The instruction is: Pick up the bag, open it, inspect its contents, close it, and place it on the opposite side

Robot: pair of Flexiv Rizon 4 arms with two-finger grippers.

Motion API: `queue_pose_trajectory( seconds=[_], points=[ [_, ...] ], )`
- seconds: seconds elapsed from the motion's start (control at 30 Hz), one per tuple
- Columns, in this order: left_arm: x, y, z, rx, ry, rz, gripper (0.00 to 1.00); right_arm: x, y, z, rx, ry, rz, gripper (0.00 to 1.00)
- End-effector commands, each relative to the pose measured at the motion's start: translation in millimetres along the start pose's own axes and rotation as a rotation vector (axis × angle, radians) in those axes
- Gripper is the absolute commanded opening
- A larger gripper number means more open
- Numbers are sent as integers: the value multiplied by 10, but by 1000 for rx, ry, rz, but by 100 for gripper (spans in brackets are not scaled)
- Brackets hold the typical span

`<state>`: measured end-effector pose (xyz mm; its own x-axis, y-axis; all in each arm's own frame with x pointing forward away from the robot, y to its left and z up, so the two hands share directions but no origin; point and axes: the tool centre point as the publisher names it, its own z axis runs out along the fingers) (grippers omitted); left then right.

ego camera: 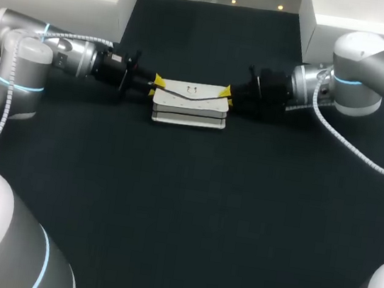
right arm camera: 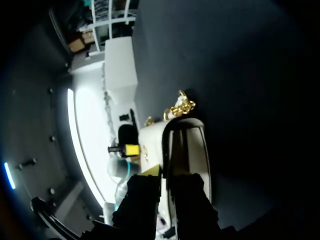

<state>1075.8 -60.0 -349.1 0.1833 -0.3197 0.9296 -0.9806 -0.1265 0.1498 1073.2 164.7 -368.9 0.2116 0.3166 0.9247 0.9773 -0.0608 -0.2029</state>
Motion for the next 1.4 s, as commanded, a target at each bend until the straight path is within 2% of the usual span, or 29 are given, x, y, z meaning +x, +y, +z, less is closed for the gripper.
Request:
queue_pose_trajectory(
  seconds=[0.03, 0.1, 0.3, 0.53, 0.67, 0.77, 0.83, 1.17, 1.4],
  points=[
    [75, 109, -71, 17, 6, 19, 100, 58, -66, -28, -18, -11, -10, 42],
    [117, 151, -110, 19, 9, 31, 100, 74, -90, -53, -25, -12, -16, 100],
    [197, 271, -191, 12, 0, 62, 100, 76, -179, -117, -38, -13, -26, 100],
    [181, 332, -326, 33, -31, 69, 100, 21, -296, -169, -44, -19, -24, 100],
    [162, 358, -406, 53, -47, 68, 100, 13, -357, -162, -34, -29, -30, 76],
    [138, 354, -476, 72, -53, 61, 100, -9, -371, -134, -28, -34, -28, 66],
    [124, 356, -517, 81, -58, 57, 100, -14, -373, -130, -26, -34, -27, 49],
    [52, 349, -693, 121, -71, 36, 100, -51, -380, -66, -1, -49, -27, 39],
    [-2, 333, -759, 108, -91, 34, 100, -78, -348, 0, 20, -55, -20, 29]
  ],
)
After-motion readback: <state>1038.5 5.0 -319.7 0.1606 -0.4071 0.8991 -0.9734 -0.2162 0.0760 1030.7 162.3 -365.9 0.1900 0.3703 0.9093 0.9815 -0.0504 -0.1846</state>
